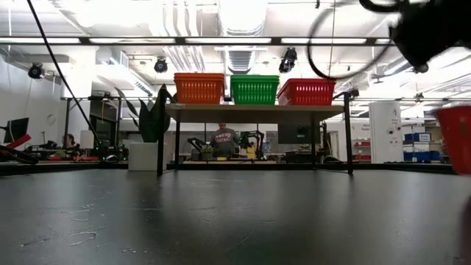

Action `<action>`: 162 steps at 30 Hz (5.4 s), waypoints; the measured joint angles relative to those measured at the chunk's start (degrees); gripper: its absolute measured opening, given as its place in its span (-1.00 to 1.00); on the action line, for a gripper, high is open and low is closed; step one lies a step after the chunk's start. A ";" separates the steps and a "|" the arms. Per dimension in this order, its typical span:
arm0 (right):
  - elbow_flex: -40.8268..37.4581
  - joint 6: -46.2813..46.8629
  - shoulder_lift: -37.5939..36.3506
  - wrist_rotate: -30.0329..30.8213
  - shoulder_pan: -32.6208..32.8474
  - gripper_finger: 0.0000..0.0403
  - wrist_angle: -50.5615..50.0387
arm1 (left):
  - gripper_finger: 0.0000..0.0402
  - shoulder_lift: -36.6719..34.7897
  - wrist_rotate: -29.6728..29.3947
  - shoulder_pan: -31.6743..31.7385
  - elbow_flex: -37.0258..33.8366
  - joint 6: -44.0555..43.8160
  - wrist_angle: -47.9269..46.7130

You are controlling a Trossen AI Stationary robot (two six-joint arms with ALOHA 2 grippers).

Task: Stack baskets on shelf by color
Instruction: Stack the red bin on top of the red bins on the shelf

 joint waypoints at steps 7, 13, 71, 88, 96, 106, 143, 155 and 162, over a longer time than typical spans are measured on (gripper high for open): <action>8.08 -32.75 1.36 3.17 0.00 -0.95 -0.09 | -1.00 0.00 0.00 0.00 0.00 -0.03 0.00; 20.10 -59.40 4.34 13.48 -0.57 -0.95 -7.70 | -1.00 0.00 0.00 0.00 0.00 -0.21 -0.01; 49.96 -115.32 4.44 15.93 -60.78 -0.96 -41.28 | -1.00 0.00 0.01 -0.01 -0.02 -0.23 -1.32; 43.73 -111.67 4.44 16.25 -60.76 -0.96 -41.28 | -1.00 0.00 0.00 0.00 -0.02 -0.15 -1.33; 41.22 -111.60 4.46 16.17 -60.74 -0.96 -40.95 | -1.00 0.00 0.01 -0.01 -0.02 -0.17 -1.33; 41.64 -110.46 4.44 15.95 -60.74 -0.91 -41.00 | -1.00 0.00 0.00 -0.02 -0.02 -0.17 -1.33; 51.38 -102.32 4.37 15.92 -57.44 -0.68 -40.01 | -1.00 0.02 0.01 0.00 -0.02 -0.24 -2.57; 44.50 -99.00 4.39 18.51 -57.22 -0.96 -39.30 | -1.00 0.01 0.02 -0.01 -0.02 -0.48 -3.34; 42.56 -98.66 4.39 21.24 -57.24 -0.96 -40.90 | -1.00 0.00 0.02 -0.02 -0.02 -0.48 -3.34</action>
